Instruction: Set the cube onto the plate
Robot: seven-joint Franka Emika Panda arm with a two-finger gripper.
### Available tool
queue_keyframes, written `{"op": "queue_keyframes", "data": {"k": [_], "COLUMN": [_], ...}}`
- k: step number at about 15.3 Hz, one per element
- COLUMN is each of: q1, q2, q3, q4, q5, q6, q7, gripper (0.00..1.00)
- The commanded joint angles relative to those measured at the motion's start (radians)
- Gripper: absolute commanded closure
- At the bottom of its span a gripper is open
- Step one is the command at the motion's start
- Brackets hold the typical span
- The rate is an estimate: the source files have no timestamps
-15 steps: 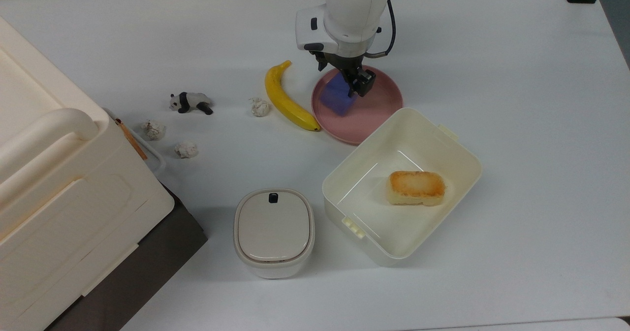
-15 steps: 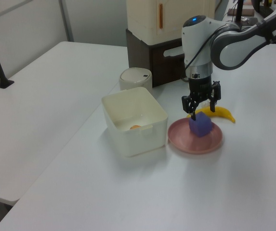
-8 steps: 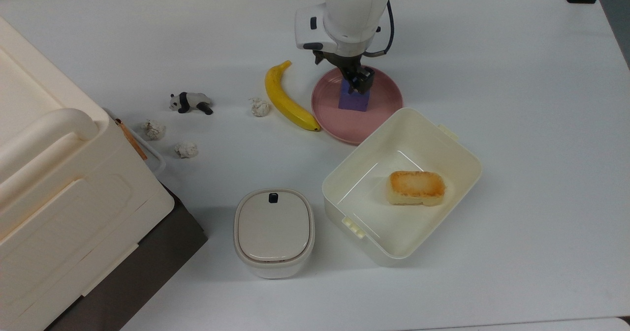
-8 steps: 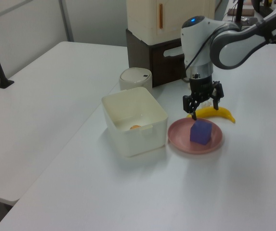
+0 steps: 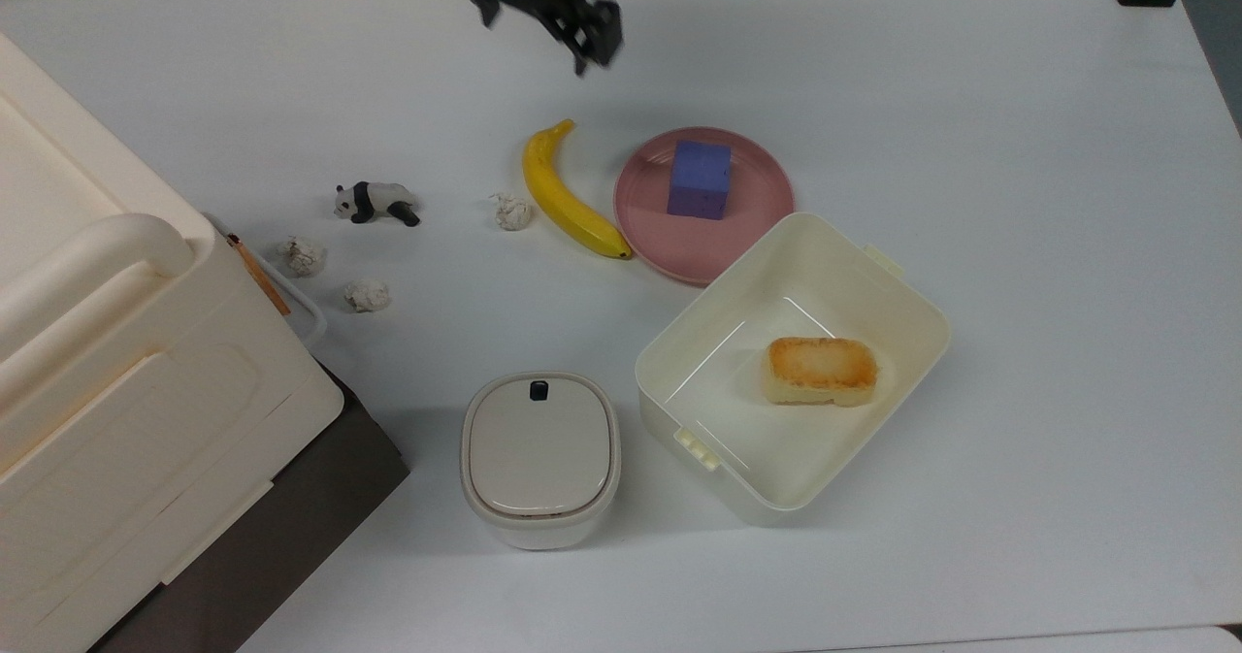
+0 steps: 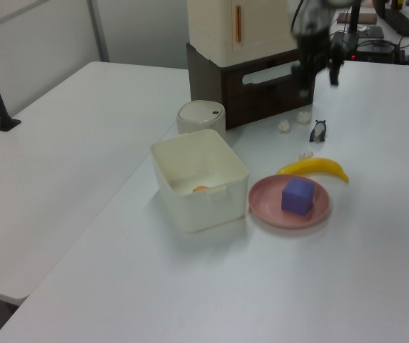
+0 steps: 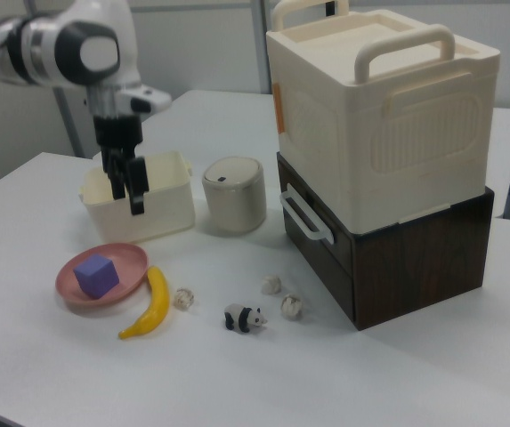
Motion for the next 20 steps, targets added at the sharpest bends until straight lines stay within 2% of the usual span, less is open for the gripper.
{"op": "queue_keyframes", "data": {"k": [1,4,7,9,13,15,20], "q1": [0.004,0.003,0.007,0.033,0.154,0.177,0.174], "q2": [-0.095,-0.141,-0.174,-0.171,-0.160,-0.151,-0.143], "q3": [-0.109,-0.164,-0.270,-0.333,-0.458,-0.471,-0.469], "q4": [0.014,0.022,0.026,0.055,0.084,0.083,0.078], "q5": [0.064,0.057,0.057,0.064,0.061,0.055,0.066], "q6": [-0.049,-0.025,0.082,0.081,0.075,0.078,0.104], "q7": [-0.262,-0.471,-0.640,-0.663,-0.676,-0.682,-0.700], "gripper": [0.00,0.00,0.00,0.00,0.00,0.00,0.00]}}
